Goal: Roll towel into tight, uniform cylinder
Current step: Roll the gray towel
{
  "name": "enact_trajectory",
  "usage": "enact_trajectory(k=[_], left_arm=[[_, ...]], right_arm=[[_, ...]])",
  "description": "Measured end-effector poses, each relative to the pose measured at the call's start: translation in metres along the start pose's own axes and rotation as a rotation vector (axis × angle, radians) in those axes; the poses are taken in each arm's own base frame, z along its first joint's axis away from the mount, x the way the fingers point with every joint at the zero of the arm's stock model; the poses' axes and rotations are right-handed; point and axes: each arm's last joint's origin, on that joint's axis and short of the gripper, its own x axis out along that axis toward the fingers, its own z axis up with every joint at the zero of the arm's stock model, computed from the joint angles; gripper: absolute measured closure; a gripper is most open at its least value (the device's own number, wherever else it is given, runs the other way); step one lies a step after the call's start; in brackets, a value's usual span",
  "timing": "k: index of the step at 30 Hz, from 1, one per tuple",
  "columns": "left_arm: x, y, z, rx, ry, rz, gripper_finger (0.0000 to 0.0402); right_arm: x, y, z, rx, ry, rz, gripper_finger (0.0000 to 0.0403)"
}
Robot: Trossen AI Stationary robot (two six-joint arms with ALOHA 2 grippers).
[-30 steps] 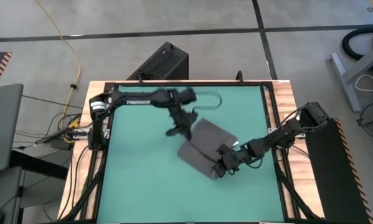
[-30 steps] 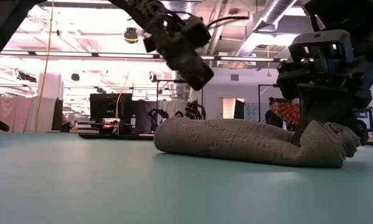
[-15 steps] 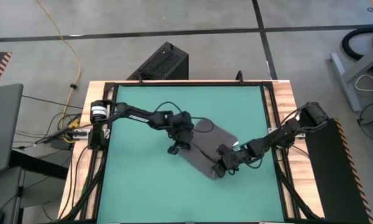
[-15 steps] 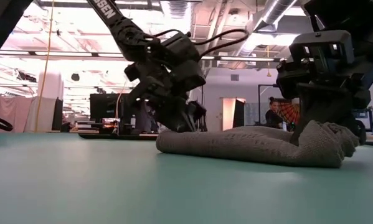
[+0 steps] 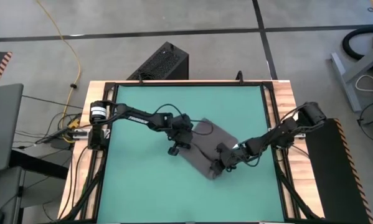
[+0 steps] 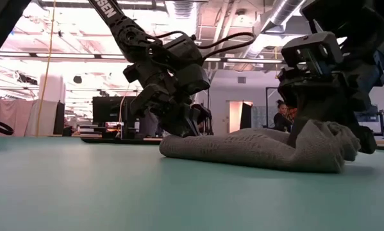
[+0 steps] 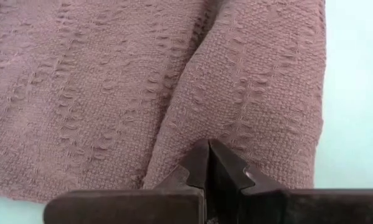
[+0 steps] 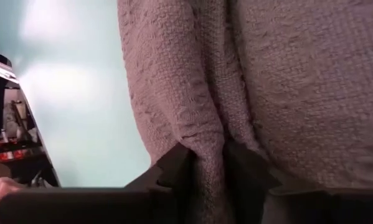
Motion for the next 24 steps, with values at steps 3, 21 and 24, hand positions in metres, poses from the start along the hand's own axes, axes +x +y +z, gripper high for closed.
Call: enact_trajectory(k=[3, 21, 24], left_arm=[[0.001, -0.002, 0.000, 0.006, 0.007, -0.002, 0.0401], [0.001, -0.004, -0.002, -0.043, 0.050, 0.012, 0.0401], [0.001, -0.004, -0.002, -0.044, 0.051, 0.012, 0.0402]], right_arm=[[-0.009, 0.002, 0.002, -0.008, -0.002, -0.001, 0.0258], [-0.079, 0.014, 0.011, -0.208, -0.183, 0.026, 0.0258], [-0.074, 0.029, 0.006, -0.307, -0.264, 0.117, 0.0265]])
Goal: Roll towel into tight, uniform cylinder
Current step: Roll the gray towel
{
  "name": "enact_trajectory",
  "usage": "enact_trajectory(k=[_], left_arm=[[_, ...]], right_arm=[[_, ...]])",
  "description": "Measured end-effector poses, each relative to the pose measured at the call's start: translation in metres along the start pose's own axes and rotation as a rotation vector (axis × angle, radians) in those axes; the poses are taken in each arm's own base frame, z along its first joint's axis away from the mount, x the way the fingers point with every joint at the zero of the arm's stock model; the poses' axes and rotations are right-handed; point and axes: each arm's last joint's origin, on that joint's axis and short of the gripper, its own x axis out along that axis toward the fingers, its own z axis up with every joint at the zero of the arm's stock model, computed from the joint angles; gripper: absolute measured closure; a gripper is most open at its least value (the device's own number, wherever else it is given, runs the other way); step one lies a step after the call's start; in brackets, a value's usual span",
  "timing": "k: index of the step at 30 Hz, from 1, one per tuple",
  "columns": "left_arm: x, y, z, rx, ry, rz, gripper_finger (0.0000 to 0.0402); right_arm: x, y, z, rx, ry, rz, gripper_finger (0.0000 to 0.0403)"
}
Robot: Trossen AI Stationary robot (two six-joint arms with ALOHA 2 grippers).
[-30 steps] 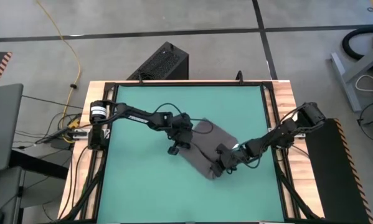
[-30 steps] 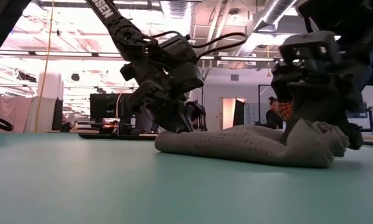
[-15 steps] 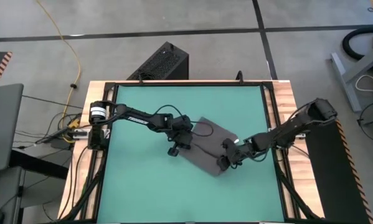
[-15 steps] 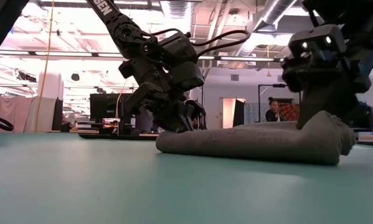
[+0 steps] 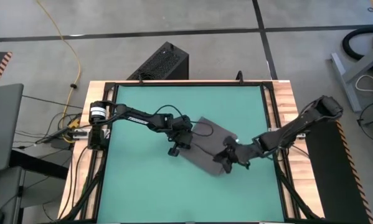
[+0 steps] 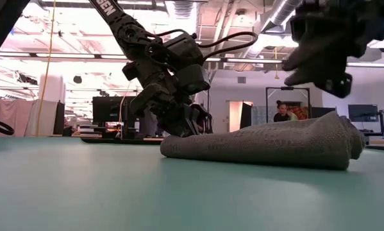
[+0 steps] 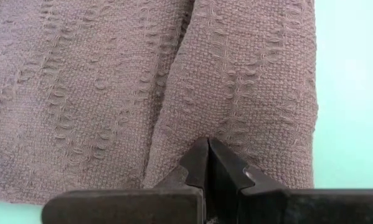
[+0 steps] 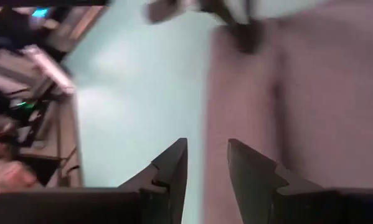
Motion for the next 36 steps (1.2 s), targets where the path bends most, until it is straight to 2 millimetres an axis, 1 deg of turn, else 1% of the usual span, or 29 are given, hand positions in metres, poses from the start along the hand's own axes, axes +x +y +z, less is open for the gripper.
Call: enact_trajectory(k=[3, 7, 10, 17, 20, 23, 25, 28, 30, 33, 35, 36], left_arm=[[0.000, 0.000, 0.000, -0.001, 0.001, 0.000, 0.0402], [0.000, 0.000, 0.000, -0.005, 0.002, 0.000, 0.0402], [0.000, 0.000, -0.001, -0.008, 0.004, -0.001, 0.0402], [0.000, -0.003, -0.004, -0.028, 0.043, -0.022, 0.0402], [0.001, -0.006, -0.004, -0.033, 0.053, -0.028, 0.0402], [0.004, -0.015, -0.001, -0.029, 0.069, -0.049, 0.0402], [0.007, -0.026, 0.001, -0.023, 0.087, -0.084, 0.0402], [0.002, -0.044, 0.007, 0.008, 0.116, -0.106, 0.0402], [-0.004, -0.056, 0.011, 0.029, 0.151, -0.092, 0.0401], [-0.020, -0.074, 0.017, 0.059, 0.179, -0.077, 0.0402], [-0.030, -0.084, 0.021, 0.083, 0.180, -0.065, 0.0402], [-0.036, -0.088, 0.027, 0.101, 0.153, -0.049, 0.0402]], right_arm=[[0.016, 0.003, -0.010, -0.040, 0.007, 0.013, 0.0276], [0.040, -0.010, -0.024, -0.007, 0.102, -0.065, 0.0299], [0.050, -0.018, -0.030, 0.024, 0.140, -0.108, 0.0314], [0.052, -0.033, -0.030, 0.040, 0.171, -0.234, 0.0334], [0.052, -0.035, -0.030, 0.045, 0.189, -0.250, 0.0337], [0.052, -0.035, -0.031, 0.052, 0.215, -0.239, 0.0337], [0.051, -0.033, -0.033, 0.063, 0.236, -0.228, 0.0337], [0.050, -0.031, -0.037, 0.061, 0.251, -0.215, 0.0337], [0.049, -0.030, -0.039, 0.061, 0.258, -0.211, 0.0337], [0.048, -0.029, -0.042, 0.069, 0.289, -0.206, 0.0337], [0.047, -0.029, -0.044, 0.067, 0.303, -0.202, 0.0337], [0.047, -0.028, -0.044, 0.066, 0.304, -0.199, 0.0337]])
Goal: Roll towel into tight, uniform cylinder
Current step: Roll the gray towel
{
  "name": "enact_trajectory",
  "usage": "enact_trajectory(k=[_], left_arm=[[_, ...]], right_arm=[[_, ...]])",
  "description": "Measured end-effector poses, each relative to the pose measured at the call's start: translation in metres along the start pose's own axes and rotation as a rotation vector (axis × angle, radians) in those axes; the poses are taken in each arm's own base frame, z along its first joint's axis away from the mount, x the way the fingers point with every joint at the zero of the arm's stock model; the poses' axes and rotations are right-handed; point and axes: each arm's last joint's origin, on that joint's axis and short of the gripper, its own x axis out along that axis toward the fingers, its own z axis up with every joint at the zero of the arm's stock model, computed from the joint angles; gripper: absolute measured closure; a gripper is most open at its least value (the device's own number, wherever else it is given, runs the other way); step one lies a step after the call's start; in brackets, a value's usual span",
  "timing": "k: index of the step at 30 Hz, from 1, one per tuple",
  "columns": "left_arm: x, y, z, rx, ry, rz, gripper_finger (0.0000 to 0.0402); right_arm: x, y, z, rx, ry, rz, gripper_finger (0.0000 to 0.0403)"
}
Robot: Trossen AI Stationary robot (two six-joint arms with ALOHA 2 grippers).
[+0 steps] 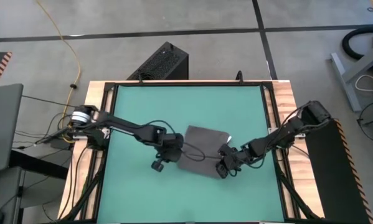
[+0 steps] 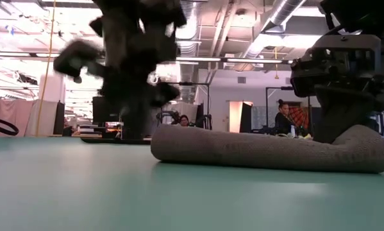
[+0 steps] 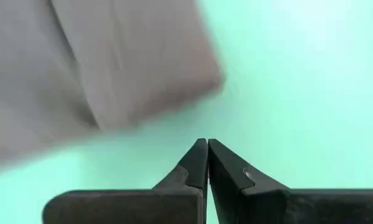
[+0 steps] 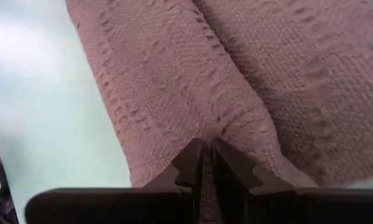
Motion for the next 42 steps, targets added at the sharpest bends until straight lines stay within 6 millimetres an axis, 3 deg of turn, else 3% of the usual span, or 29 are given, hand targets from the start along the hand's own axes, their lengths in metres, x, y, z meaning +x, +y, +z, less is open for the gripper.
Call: enact_trajectory(k=[2, 5, 10, 14, 22, 32, 42], left_arm=[[-0.015, -0.007, 0.008, 0.034, -0.073, 0.029, 0.0402], [-0.027, -0.018, 0.004, 0.080, -0.224, 0.074, 0.0402], [-0.034, -0.031, -0.019, 0.114, -0.584, 0.190, 0.0402], [-0.026, -0.043, -0.035, 0.194, -0.687, 0.217, 0.0398], [-0.003, -0.060, -0.022, 0.352, -0.574, 0.262, 0.0322], [0.039, -0.048, 0.000, 0.356, -0.409, 0.428, 0.0202], [0.058, -0.043, -0.008, 0.285, -0.309, 0.395, 0.0173]], right_arm=[[0.000, 0.000, 0.000, 0.001, 0.000, 0.001, 0.0337], [0.000, 0.000, 0.000, -0.004, -0.005, -0.002, 0.0337], [0.000, -0.001, 0.000, -0.028, -0.016, -0.012, 0.0337], [0.000, -0.001, 0.001, -0.044, -0.020, -0.012, 0.0337], [0.000, -0.001, 0.001, -0.045, -0.026, -0.012, 0.0337], [0.001, -0.001, 0.001, -0.045, -0.020, -0.007, 0.0337], [0.000, 0.000, 0.004, -0.037, -0.018, 0.008, 0.0337]])
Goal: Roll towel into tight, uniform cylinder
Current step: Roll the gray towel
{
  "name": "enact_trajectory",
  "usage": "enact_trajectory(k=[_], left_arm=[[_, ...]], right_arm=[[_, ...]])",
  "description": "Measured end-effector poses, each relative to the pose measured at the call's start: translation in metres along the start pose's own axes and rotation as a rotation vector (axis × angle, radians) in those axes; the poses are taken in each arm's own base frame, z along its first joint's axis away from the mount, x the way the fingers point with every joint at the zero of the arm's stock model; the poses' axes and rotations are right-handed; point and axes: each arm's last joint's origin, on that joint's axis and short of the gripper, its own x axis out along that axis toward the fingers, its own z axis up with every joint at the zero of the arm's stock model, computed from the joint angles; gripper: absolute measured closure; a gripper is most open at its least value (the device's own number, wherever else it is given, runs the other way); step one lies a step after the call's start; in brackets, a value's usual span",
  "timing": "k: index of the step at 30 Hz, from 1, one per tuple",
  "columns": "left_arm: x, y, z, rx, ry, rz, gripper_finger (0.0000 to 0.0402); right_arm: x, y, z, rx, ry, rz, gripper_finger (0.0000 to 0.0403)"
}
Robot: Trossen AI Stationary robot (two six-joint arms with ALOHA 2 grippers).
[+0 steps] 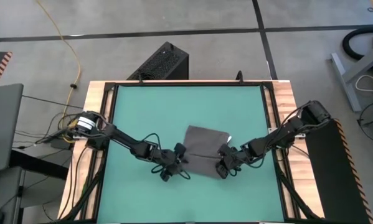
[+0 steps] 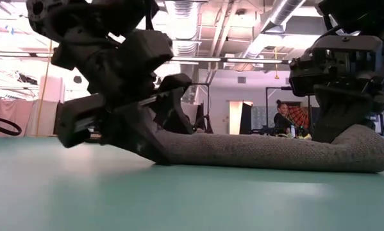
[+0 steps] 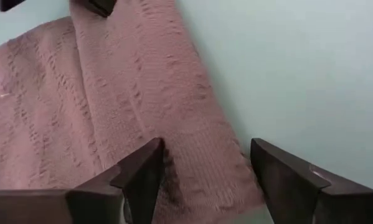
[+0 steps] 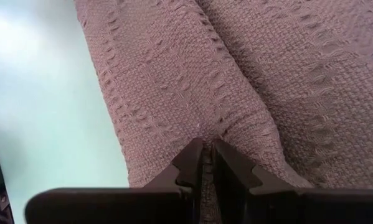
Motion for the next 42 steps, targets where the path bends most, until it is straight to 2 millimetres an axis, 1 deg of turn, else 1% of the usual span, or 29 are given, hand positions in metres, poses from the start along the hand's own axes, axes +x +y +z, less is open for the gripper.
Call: enact_trajectory(k=[5, 8, 11, 16, 17, 21, 24, 29, 33, 35, 37, 42], left_arm=[[0.010, 0.001, -0.012, -0.073, 0.029, -0.029, 0.0174], [0.010, 0.004, -0.015, -0.108, 0.043, -0.034, 0.0193], [0.011, 0.006, -0.018, -0.121, 0.061, -0.034, 0.0243], [0.010, 0.013, -0.024, -0.170, 0.102, -0.017, 0.0366], [0.010, 0.013, -0.025, -0.179, 0.106, -0.018, 0.0371], [0.011, 0.014, -0.027, -0.188, 0.106, -0.035, 0.0371], [0.011, 0.015, -0.026, -0.188, 0.104, -0.046, 0.0366], [0.012, 0.019, -0.020, -0.167, 0.131, -0.068, 0.0368], [0.012, 0.022, -0.013, -0.160, 0.154, -0.083, 0.0364], [0.013, 0.024, -0.011, -0.149, 0.165, -0.091, 0.0363], [0.013, 0.024, -0.010, -0.144, 0.169, -0.094, 0.0364], [0.013, 0.025, -0.010, -0.146, 0.172, -0.094, 0.0364]], right_arm=[[-0.007, 0.002, 0.003, 0.001, -0.007, 0.022, 0.0337], [-0.012, 0.004, 0.005, 0.003, -0.019, 0.048, 0.0337], [-0.020, 0.007, 0.008, 0.006, -0.035, 0.080, 0.0337], [-0.036, 0.011, 0.013, -0.048, -0.070, 0.140, 0.0336], [-0.040, 0.012, 0.013, -0.055, -0.075, 0.149, 0.0336], [-0.056, 0.015, 0.012, -0.083, -0.118, 0.178, 0.0336], [-0.061, 0.023, 0.005, -0.130, -0.179, 0.200, 0.0336], [-0.054, 0.027, -0.011, -0.170, -0.186, 0.172, 0.0336], [-0.051, 0.028, -0.014, -0.165, -0.159, 0.175, 0.0333], [-0.053, 0.029, -0.010, -0.155, -0.138, 0.199, 0.0322], [-0.057, 0.033, -0.004, -0.169, -0.129, 0.231, 0.0302], [-0.064, 0.054, 0.010, -0.286, -0.129, 0.304, 0.0225]])
